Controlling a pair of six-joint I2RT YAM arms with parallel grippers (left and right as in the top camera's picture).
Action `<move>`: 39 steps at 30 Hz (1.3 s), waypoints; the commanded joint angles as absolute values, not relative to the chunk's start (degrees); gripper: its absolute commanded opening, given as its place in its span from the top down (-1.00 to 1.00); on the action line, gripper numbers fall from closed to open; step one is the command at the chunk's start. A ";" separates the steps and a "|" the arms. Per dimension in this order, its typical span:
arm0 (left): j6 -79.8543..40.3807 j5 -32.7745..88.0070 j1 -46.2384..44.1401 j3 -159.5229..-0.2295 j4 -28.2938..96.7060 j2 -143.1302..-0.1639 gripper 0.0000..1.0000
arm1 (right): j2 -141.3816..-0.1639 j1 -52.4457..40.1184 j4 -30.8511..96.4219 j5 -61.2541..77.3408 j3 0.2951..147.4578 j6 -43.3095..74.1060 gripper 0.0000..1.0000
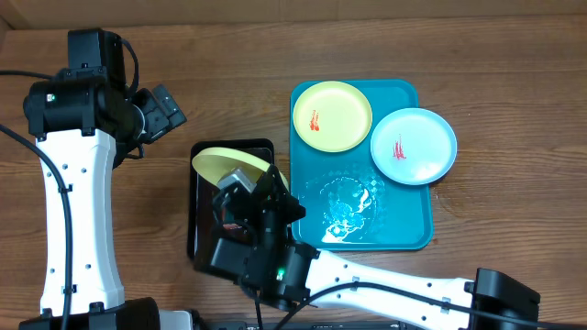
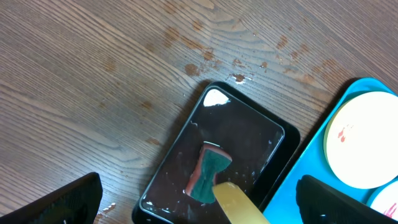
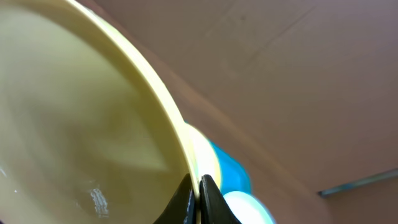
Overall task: Clean dirty plates on tray and stack at the side
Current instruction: 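Carry the yellow plate right and set it on the table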
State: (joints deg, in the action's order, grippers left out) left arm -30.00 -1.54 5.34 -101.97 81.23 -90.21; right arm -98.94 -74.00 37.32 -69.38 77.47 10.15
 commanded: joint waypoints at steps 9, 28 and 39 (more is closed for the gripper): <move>-29.58 -2.02 5.61 -103.26 81.21 -89.67 -1.00 | -93.54 -51.03 45.08 -14.90 84.38 25.17 0.93; -29.58 -2.02 5.61 -103.26 81.21 -89.67 -1.00 | -88.58 24.08 67.29 1.67 86.17 32.80 0.93; -29.58 -2.02 5.61 -103.26 81.21 -89.67 -1.00 | -91.15 37.63 58.11 0.95 63.81 32.64 0.92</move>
